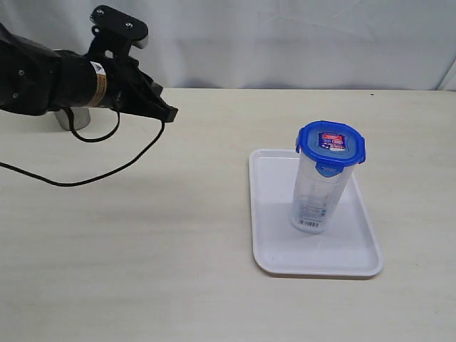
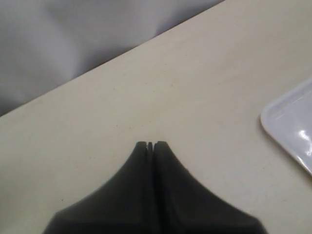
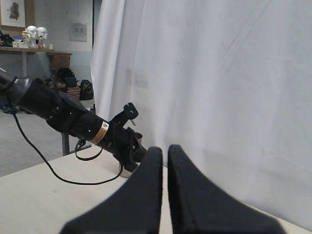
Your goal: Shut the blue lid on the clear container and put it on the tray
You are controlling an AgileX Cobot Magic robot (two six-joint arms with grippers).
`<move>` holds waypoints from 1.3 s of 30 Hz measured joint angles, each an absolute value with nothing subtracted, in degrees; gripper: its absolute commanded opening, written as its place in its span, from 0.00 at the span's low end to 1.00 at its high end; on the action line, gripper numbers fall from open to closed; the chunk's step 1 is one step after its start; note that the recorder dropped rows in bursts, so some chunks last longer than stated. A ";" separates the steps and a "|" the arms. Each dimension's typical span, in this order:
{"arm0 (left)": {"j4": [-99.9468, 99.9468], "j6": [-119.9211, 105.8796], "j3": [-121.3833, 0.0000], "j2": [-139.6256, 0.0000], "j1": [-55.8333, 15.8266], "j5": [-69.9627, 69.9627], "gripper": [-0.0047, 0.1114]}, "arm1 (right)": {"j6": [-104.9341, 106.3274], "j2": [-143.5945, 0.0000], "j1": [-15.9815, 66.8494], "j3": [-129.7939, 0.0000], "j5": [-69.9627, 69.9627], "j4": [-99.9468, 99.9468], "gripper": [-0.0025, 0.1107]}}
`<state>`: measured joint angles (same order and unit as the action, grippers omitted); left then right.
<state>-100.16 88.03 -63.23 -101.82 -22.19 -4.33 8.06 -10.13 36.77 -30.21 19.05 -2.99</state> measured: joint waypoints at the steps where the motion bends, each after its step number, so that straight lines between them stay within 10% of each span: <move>1: -100.16 88.03 -62.41 -100.41 -22.19 -4.02 0.04 | 8.06 -10.13 36.77 -30.21 19.05 -2.99 0.06; 39: -92.51 88.24 -26.08 -27.79 -22.62 -15.31 0.04 | 8.06 -10.13 36.77 -30.21 19.30 -2.99 0.06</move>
